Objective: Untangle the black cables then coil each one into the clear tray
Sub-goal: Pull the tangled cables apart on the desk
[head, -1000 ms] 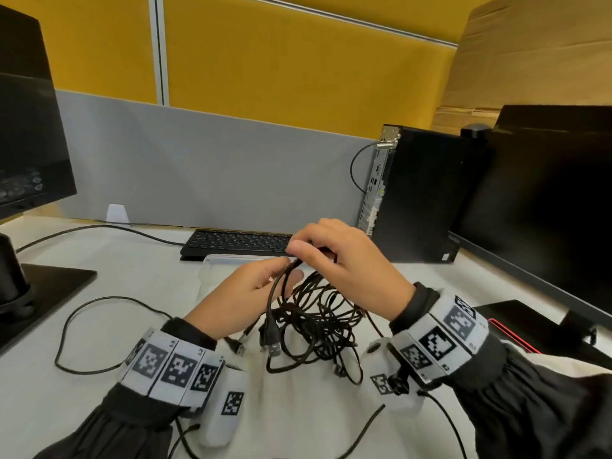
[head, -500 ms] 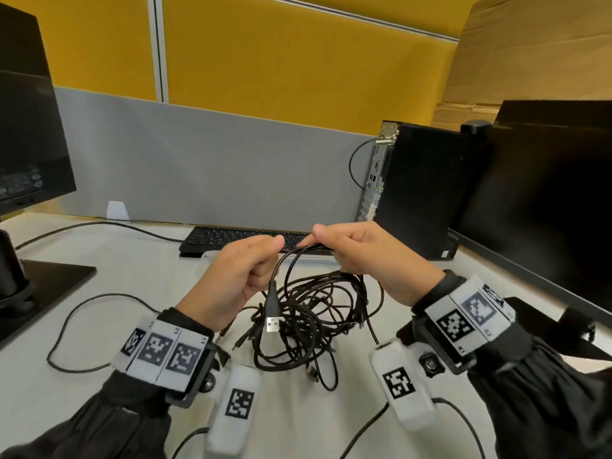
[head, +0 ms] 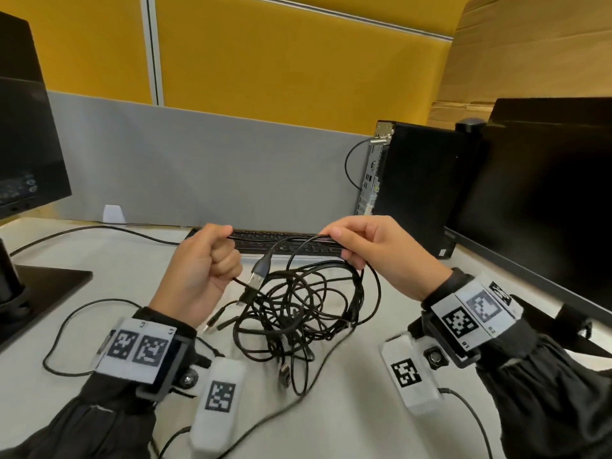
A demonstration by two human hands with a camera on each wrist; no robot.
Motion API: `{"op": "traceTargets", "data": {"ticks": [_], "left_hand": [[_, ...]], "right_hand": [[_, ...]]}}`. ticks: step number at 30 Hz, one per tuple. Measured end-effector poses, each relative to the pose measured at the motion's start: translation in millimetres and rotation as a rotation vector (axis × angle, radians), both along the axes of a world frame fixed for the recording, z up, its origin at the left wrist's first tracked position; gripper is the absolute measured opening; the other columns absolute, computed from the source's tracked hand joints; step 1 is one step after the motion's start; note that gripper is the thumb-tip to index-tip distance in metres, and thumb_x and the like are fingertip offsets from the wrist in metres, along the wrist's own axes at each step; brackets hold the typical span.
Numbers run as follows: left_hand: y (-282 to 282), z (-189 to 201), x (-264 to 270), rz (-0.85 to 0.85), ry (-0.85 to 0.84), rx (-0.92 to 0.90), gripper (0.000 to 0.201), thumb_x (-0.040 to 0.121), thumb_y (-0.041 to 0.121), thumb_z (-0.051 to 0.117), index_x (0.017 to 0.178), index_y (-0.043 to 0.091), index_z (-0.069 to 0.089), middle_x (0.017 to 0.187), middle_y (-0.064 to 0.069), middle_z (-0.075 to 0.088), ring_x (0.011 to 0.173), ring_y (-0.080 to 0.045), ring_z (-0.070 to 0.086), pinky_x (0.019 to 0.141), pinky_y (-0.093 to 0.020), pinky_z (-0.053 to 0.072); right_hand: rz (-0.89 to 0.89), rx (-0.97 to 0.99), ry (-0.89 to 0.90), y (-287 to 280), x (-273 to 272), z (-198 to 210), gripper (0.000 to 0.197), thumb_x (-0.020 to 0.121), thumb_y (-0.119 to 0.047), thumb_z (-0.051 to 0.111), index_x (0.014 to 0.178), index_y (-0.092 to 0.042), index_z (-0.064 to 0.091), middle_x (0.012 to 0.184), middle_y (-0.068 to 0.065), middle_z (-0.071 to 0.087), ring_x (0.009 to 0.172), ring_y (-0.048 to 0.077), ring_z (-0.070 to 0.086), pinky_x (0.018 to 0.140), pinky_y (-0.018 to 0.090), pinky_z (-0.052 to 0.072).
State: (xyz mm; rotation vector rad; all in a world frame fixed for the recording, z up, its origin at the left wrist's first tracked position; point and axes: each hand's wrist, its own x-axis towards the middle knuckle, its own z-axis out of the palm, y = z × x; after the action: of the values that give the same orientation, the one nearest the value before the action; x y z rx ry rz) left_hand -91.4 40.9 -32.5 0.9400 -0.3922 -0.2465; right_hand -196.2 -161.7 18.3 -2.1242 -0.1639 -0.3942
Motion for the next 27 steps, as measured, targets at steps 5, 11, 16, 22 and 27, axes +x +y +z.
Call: {"op": "traceTargets", "data": {"ticks": [5,11,16,22,27], "left_hand": [[1,-3,7,-0.052,0.074,-0.081,0.051,0.087,0.013,0.041,0.039,0.024,0.027,0.052,0.005,0.004,0.046,-0.013,0.005,0.041,-0.020,0.017],[-1,-7,10,0.080,-0.017,0.176,0.043,0.093,0.015,0.044,0.052,0.021,0.032,0.043,0.008,0.022,0.042,-0.010,0.023,0.051,-0.023,0.035],[-7,18,-8,0.271,-0.751,0.954,0.025,0.096,0.029,0.046,0.079,0.019,0.061,0.073,0.007,0.064,0.071,-0.013,0.056,0.072,-0.029,0.041],[-41,49,-42,0.019,-1.048,1.113,0.032,0.097,0.033,0.040,0.075,0.016,0.056,0.058,0.008,0.047,0.055,-0.007,0.041,0.059,-0.026,0.032],[-49,54,-37,-0.008,-0.590,0.579,0.030,0.096,0.026,0.048,0.069,0.011,0.046,0.061,-0.001,0.034,0.054,-0.010,0.032,0.054,-0.025,0.027]], "right_hand": [[-0.074,-0.062,-0.005,-21,-7,-8,0.019,0.092,-0.025,0.056,0.086,-0.016,0.071,0.053,-0.008,0.048,0.051,0.003,0.041,0.055,0.012,0.039],[-0.100,-0.272,-0.013,-38,-13,-22,0.014,0.089,-0.029,0.060,0.086,-0.018,0.068,0.060,-0.015,0.057,0.054,0.001,0.046,0.055,0.013,0.039],[-0.151,-0.429,-0.170,-29,-10,-20,0.016,0.095,-0.017,0.050,0.096,-0.026,0.062,0.084,-0.008,0.066,0.076,0.007,0.058,0.067,0.015,0.044],[-0.118,-0.516,-0.160,-6,2,-15,0.015,0.097,-0.012,0.044,0.094,-0.021,0.055,0.076,-0.004,0.062,0.069,0.008,0.056,0.065,0.027,0.045],[0.042,-0.354,-0.119,-7,-1,-6,0.018,0.098,-0.024,0.046,0.083,-0.019,0.056,0.063,-0.010,0.050,0.055,0.000,0.044,0.058,0.017,0.035]]}}
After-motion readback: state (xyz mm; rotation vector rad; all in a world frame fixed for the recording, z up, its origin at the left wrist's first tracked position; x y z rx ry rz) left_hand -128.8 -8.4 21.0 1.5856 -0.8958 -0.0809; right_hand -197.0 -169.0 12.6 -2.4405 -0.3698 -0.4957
